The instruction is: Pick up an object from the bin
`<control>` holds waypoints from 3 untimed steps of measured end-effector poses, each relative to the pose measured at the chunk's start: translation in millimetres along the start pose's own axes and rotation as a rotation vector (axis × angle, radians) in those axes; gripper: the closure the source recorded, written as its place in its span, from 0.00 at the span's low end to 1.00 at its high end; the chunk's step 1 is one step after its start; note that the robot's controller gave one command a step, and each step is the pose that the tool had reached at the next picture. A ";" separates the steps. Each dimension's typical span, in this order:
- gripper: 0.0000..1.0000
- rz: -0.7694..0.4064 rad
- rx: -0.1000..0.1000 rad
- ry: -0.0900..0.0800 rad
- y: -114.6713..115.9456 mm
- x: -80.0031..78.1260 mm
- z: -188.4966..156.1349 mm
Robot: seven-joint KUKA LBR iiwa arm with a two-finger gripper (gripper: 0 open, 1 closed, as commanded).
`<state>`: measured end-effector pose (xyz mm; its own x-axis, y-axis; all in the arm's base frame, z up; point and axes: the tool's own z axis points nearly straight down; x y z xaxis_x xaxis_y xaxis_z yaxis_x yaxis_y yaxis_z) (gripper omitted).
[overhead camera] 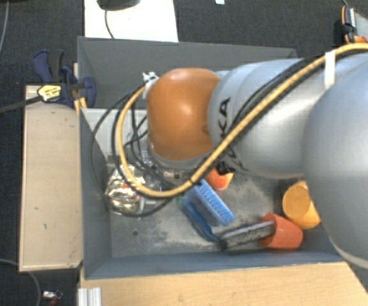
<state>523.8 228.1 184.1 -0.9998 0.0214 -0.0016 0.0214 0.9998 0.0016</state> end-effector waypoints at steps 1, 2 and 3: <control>0.00 0.000 0.000 0.000 0.0 0.0 0.0; 0.00 0.159 -0.002 -0.006 -13.6 -52.7 -1.9; 0.00 -0.163 -0.001 -0.003 -22.2 -59.6 13.5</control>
Offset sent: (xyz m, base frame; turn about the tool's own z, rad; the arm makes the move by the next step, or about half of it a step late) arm 0.0515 -0.0147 0.0009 0.1664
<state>582.9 204.7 170.6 -0.9899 -0.1413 -0.0049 -0.1414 0.9900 0.0017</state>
